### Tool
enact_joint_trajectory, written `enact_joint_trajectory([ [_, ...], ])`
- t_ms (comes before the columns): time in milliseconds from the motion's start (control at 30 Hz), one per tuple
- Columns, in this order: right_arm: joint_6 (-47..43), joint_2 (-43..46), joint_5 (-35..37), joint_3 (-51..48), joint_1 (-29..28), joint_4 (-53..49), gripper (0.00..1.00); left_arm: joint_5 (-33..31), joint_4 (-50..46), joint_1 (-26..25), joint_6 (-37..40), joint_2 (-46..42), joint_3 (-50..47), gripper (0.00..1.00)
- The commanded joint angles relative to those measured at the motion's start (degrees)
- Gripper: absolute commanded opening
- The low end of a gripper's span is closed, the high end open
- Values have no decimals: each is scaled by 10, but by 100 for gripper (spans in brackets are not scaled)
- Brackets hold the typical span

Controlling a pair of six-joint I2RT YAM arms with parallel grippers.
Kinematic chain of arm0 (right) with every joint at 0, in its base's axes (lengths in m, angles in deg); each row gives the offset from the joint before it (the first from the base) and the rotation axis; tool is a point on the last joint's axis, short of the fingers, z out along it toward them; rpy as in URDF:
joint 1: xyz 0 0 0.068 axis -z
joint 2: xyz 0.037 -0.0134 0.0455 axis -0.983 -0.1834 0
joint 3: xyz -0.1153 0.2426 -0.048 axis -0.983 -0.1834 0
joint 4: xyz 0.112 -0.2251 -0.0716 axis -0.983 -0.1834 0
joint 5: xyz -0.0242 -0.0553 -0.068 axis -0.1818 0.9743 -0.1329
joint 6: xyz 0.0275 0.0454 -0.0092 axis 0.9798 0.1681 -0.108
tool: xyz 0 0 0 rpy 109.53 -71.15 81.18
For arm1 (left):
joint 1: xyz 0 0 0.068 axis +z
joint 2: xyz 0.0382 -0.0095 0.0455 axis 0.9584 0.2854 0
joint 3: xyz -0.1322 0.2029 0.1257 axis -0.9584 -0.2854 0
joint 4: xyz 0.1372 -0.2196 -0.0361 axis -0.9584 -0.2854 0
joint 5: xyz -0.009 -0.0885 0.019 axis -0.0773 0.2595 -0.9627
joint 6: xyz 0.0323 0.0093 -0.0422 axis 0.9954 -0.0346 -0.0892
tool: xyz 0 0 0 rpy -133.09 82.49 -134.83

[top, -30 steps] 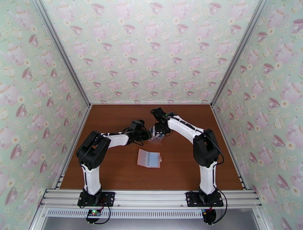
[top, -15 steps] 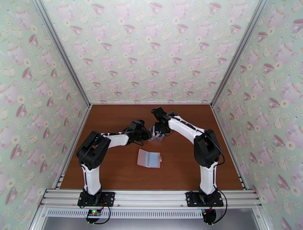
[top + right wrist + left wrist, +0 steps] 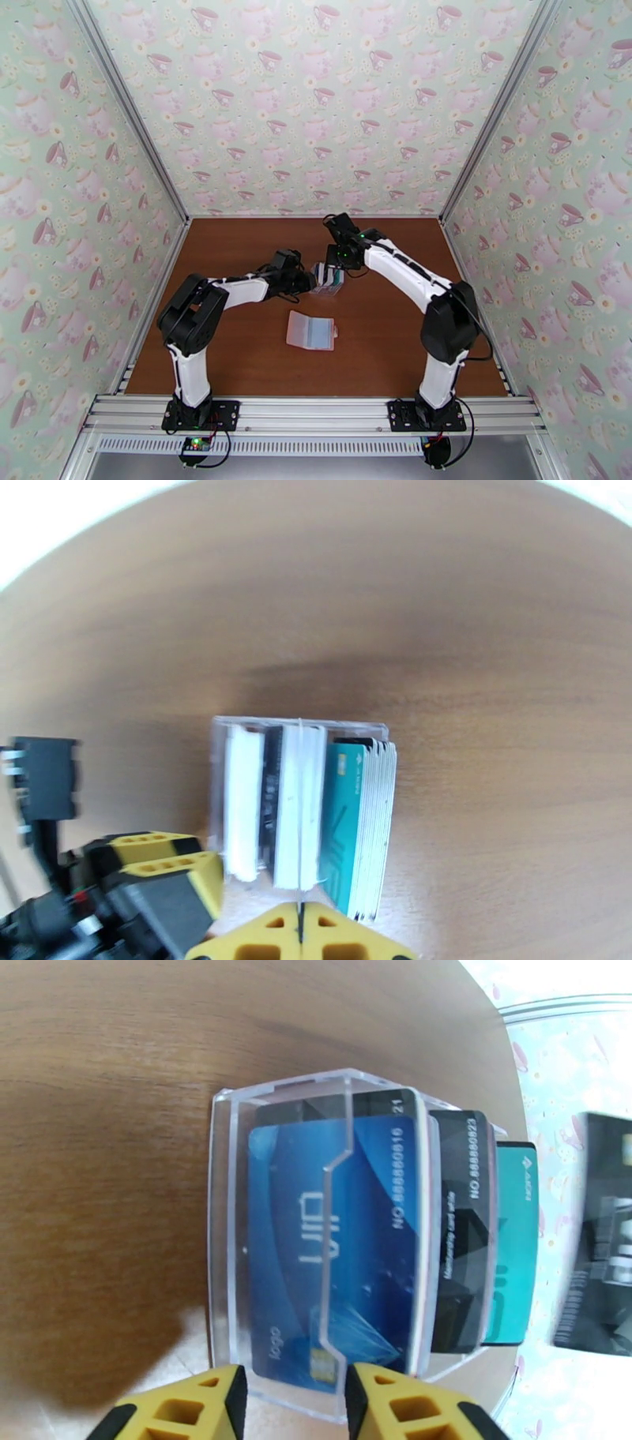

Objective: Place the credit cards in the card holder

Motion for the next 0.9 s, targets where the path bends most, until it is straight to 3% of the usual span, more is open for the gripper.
enact_joint_trajectory([
  [0, 8, 52, -24, -35, 1, 22, 0, -9, -37, -1, 11, -39, 26, 41],
  [333, 47, 180, -147, -189, 1, 151, 0, -37, -92, 0, 32, -121, 6, 41],
  [567, 137, 249, -258, -344, -2, 327, 0, -72, -154, -21, 62, -188, -40, 41],
  [867, 180, 318, -287, -490, -32, 463, 0, -132, -209, -71, 86, -271, -124, 36],
])
